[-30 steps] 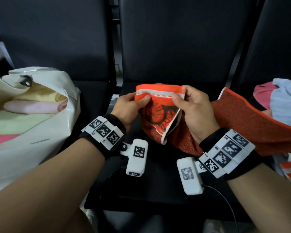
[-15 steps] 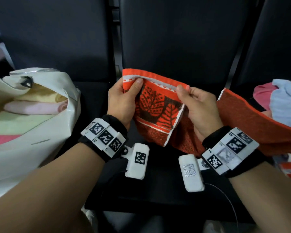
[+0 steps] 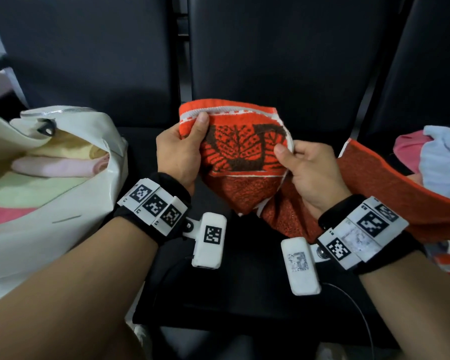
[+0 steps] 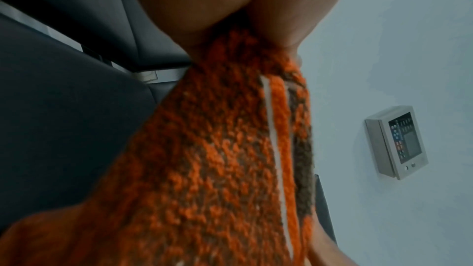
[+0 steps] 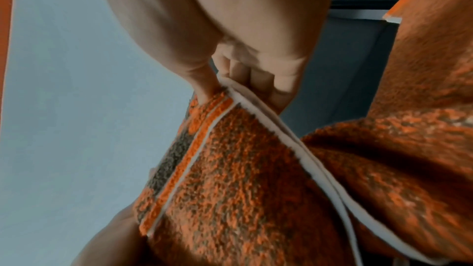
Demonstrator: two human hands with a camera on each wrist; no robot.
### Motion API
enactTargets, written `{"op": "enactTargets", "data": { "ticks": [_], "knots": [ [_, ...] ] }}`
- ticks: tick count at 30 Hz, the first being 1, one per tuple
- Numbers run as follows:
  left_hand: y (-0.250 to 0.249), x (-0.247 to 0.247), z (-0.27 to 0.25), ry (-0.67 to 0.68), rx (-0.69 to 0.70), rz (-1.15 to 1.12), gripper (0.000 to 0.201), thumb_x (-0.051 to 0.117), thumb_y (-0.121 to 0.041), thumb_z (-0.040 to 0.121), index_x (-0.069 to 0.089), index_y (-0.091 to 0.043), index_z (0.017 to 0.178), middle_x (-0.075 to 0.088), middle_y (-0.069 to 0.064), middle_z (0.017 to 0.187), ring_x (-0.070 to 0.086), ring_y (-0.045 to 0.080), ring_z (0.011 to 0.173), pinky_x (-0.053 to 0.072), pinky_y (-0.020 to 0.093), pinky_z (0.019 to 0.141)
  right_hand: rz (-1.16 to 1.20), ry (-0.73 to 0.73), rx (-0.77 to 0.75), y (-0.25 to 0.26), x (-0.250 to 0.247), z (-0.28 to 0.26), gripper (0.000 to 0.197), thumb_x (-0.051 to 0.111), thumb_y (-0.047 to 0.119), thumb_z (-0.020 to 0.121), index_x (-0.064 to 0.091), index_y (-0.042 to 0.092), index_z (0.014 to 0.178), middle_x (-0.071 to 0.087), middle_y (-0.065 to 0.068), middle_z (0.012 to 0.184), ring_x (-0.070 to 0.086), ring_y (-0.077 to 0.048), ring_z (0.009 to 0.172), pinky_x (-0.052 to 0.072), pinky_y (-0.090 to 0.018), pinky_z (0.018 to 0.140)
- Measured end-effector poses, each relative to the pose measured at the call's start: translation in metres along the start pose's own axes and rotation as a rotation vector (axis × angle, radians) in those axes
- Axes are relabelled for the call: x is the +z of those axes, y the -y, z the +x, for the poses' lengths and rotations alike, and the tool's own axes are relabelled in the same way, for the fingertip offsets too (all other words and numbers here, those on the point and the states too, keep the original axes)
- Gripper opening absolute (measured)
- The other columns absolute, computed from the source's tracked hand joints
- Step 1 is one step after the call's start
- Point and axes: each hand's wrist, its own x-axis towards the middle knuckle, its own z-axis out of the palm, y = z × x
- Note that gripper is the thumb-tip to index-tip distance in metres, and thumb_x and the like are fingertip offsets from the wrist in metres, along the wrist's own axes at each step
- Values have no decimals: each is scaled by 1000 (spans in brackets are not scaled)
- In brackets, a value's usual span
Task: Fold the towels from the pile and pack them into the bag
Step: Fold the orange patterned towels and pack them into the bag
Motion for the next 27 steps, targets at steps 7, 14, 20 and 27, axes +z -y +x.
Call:
{"op": "enactTargets", "data": {
  "ticks": [7, 14, 20, 27],
  "knots": [
    [-10, 2, -2, -52, -14, -39, 36, 61, -34, 101, 71, -7, 80, 74, 4, 73, 72, 17, 70, 58, 32, 68, 13, -16, -95, -2, 2, 2, 24, 54, 9, 103, 73, 16, 90, 78, -8, 91, 74, -25, 91, 57, -41, 89],
    [-4, 8, -12, 393, -220, -139, 44, 63, -39, 82, 73, -9, 113, 73, 9, 104, 69, 17, 91, 53, 32, 85, 221, -142, -153, 7, -3, 6, 24, 48, 8, 104, 69, 14, 94, 74, -9, 95, 69, -25, 93, 56, -45, 96],
    [1, 7, -15, 438, -255, -71, 41, 62, -16, 65, 68, -3, 103, 70, 8, 92, 65, 15, 77, 52, 24, 71, 316, -147, -153, 10, -7, 5, 22, 48, 9, 105, 67, 8, 95, 73, -10, 92, 69, -21, 87, 57, -38, 87],
    [2, 12, -13, 205, -42, -193, 14, 66, -15, 79, 79, -11, 81, 75, 5, 80, 70, 16, 74, 57, 30, 73, 391, 106, -84, 11, -2, -7, 34, 70, 18, 86, 69, -8, 108, 73, -24, 106, 71, -32, 100, 56, -40, 91]
  ]
}}
